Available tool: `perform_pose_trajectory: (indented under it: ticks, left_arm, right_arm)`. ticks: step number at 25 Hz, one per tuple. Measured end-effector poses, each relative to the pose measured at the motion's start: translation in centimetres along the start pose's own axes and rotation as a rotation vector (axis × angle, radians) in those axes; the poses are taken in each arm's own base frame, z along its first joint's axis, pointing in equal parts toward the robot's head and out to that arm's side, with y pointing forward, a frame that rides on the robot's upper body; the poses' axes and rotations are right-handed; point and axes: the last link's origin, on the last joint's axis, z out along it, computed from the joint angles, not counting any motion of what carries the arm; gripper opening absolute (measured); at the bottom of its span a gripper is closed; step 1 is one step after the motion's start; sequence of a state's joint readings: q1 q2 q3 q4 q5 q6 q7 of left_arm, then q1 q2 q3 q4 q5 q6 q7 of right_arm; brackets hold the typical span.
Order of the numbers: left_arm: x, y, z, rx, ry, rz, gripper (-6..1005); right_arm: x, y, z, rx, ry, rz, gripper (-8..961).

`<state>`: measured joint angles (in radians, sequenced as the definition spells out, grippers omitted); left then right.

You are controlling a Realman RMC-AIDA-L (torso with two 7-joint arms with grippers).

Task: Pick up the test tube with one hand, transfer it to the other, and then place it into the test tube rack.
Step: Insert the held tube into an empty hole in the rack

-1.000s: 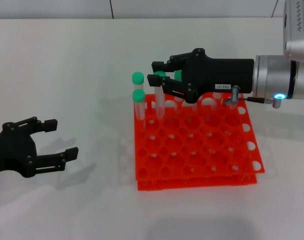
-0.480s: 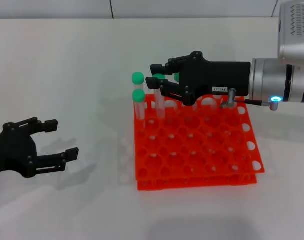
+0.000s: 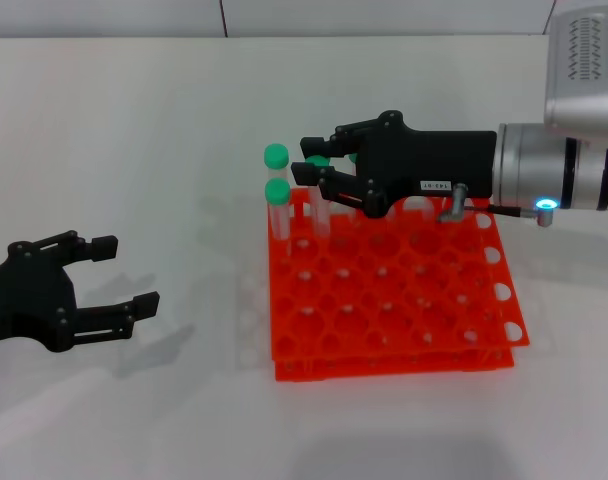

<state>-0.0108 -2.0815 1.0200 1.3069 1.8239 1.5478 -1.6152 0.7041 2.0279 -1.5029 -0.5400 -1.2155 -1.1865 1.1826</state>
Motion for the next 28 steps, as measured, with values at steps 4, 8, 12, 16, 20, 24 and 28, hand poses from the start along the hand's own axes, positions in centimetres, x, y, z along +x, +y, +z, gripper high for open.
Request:
perform_pose_trajectory:
  ticks: [4,8,12,16,20,24,28]
  left_arm:
    - [0.00,0.00,0.00,0.000,0.000,0.000,876]
    - [0.04,-0.02,0.02,0.000,0.000,0.002,876]
    - [0.05,-0.05,0.00,0.000,-0.001,0.003,876]
    - [0.07,-0.08,0.01,0.000,-0.002,0.003,876]
    - [0.12,-0.11,0.05,0.000,-0.001,0.005,876]
    - [0.21,-0.14,0.13,-0.002,0.000,0.007,877]
    - [0.27,-0.16,0.19,-0.003,0.000,0.008,877]
  right_arm:
    - [0.22,0.01,0.19,0.006,0.012,0.001,255]
    - [0.31,0.04,0.28,0.008,0.017,0.001,255]
    - [0.32,-0.01,0.28,0.011,0.018,-0.008,255]
    - [0.32,-0.03,0.27,0.013,0.017,-0.014,255]
    - [0.46,-0.01,0.16,0.016,0.018,-0.015,255]
    - [0.65,0.02,0.07,0.018,0.020,-0.013,255]
    - [0.71,0.03,0.05,0.019,0.021,-0.011,255]
